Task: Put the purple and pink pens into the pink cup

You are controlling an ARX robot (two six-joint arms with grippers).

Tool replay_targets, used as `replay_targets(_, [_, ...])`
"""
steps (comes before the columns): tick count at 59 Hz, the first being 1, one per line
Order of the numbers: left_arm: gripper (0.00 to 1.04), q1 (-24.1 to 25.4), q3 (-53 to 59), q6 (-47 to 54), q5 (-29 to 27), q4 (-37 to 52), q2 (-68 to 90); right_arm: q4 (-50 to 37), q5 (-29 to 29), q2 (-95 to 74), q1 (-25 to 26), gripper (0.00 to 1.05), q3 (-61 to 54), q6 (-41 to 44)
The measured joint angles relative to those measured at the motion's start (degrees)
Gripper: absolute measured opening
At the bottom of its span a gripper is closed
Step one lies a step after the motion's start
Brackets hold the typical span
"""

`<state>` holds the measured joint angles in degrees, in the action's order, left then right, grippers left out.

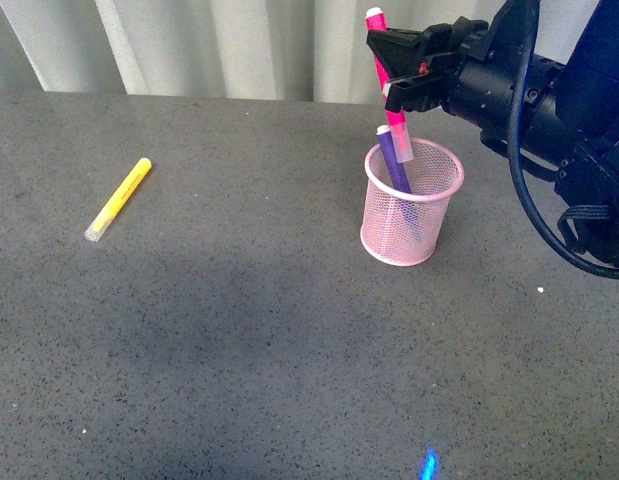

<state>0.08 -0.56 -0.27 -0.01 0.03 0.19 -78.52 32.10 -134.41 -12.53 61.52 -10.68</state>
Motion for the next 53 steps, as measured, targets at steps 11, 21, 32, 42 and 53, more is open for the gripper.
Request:
replay_targets(11, [0.98, 0.0, 0.0, 0.0, 0.0, 0.0, 0.0, -1.16, 0.57, 0.02, -0.11, 0.18, -1.25, -0.39])
replay_targets(21, [0.98, 0.0, 0.0, 0.0, 0.0, 0.0, 0.0, -1.27, 1.03, 0.02, -0.02, 0.46, -2.08, -0.55])
replay_targets(32, [0.98, 0.02, 0.0, 0.0, 0.0, 0.0, 0.0, -1.29, 1.25, 0.04, 0.24, 0.78, -3.19, -0.55])
replay_targets(42, [0.98, 0.0, 0.0, 0.0, 0.0, 0.0, 0.0, -1.29, 1.46, 1.18, 0.98, 0.96, -4.72, -0.83])
replay_targets(53, [0.98, 0.02, 0.0, 0.0, 0.0, 0.0, 0.0, -1.25, 1.16, 6.16, 1.6, 0.98, -5.22, -1.42])
